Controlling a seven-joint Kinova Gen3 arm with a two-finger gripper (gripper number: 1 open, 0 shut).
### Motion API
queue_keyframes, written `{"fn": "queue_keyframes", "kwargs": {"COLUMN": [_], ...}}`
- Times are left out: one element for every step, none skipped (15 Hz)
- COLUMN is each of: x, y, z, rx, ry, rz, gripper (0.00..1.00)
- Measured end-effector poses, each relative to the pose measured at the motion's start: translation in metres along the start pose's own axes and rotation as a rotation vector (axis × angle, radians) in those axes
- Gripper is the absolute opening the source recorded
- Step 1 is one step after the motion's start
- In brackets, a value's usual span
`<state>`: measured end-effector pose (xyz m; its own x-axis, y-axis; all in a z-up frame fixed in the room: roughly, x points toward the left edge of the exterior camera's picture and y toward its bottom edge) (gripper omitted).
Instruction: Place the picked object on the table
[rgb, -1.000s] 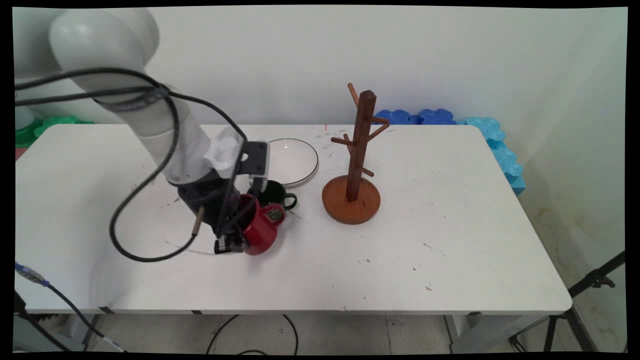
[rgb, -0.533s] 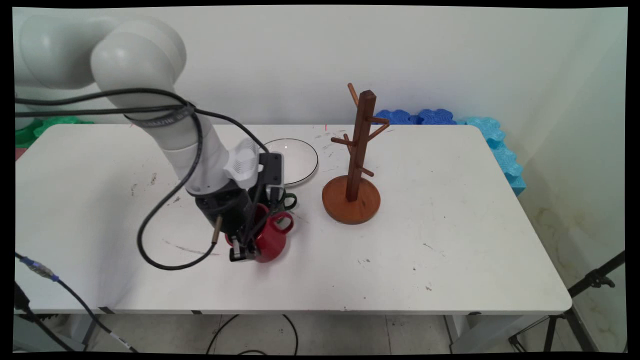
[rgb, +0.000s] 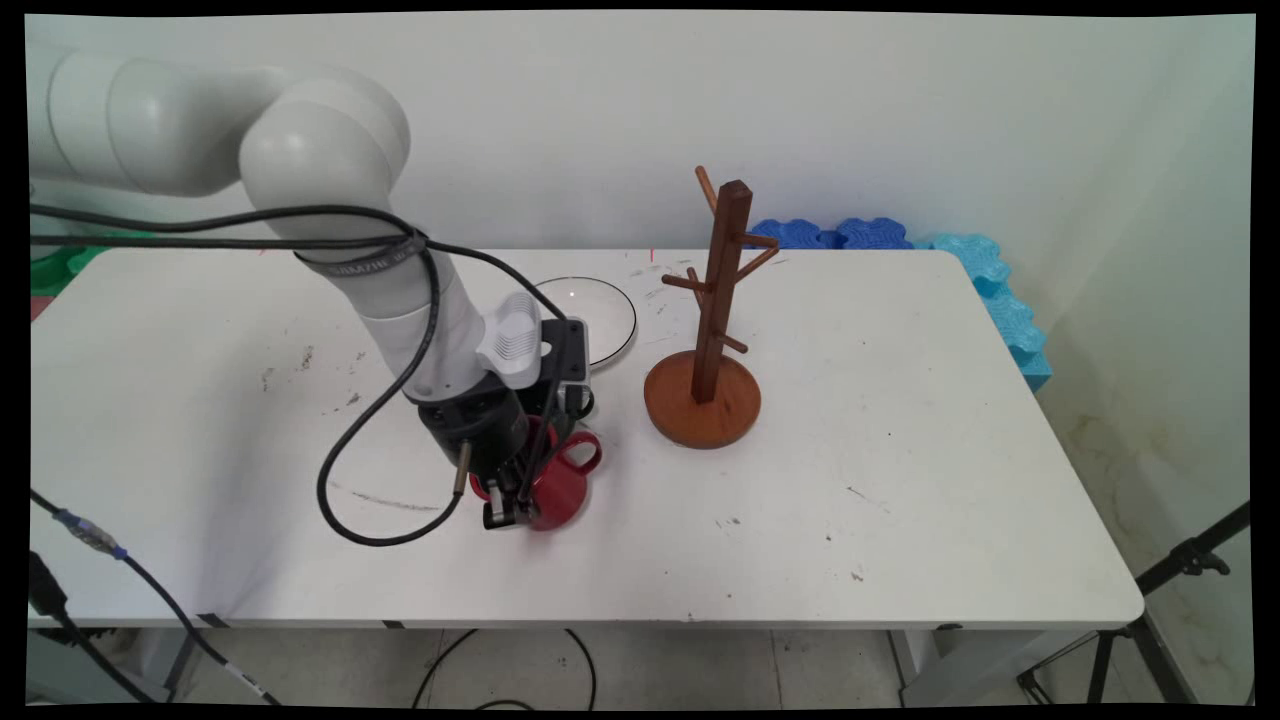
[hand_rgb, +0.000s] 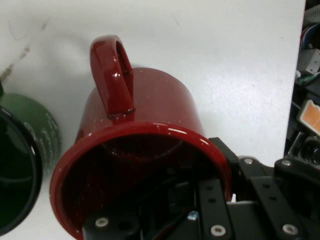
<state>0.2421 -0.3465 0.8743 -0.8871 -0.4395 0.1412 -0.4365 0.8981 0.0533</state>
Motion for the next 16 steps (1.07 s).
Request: {"fn": "queue_keyframes", "kwargs": {"x": [0.000,0.001,0.002,0.002,0.002,0.003,0.003,0.003,0.003,0.004,0.004,0.005,0.006,0.006,0.006,0.007], "y": [-0.001,-0.001,-0.002,-0.002,-0.002,-0.003,-0.003,-0.003,-0.003,-0.003,-0.003,-0.003,-0.003,-0.002,-0.002,-0.001], "z": [0.001,0.003,0.004,0.006,0.007,0.008,0.009,0.010,0.010,0.011,0.012,0.012,0.012,0.012,0.012,0.012], "rx": [0.000,0.000,-0.001,-0.002,-0.002,-0.002,-0.003,-0.003,-0.004,-0.005,-0.008,-0.010,-0.012,-0.014,-0.016,-0.017], "ry": [0.000,-0.001,-0.001,0.000,0.000,0.000,0.001,0.003,0.006,0.009,0.014,0.019,0.024,0.027,0.033,0.039], "rz": [-0.001,-0.001,-0.002,-0.002,-0.002,-0.002,-0.003,-0.003,-0.004,-0.004,-0.004,-0.003,-0.003,-0.002,-0.002,-0.001], "gripper": [0.00,0.00,0.00,0.00,0.00,0.00,0.00,0.00,1.00,1.00,1.00,1.00,1.00,1.00,1.00,1.00]}}
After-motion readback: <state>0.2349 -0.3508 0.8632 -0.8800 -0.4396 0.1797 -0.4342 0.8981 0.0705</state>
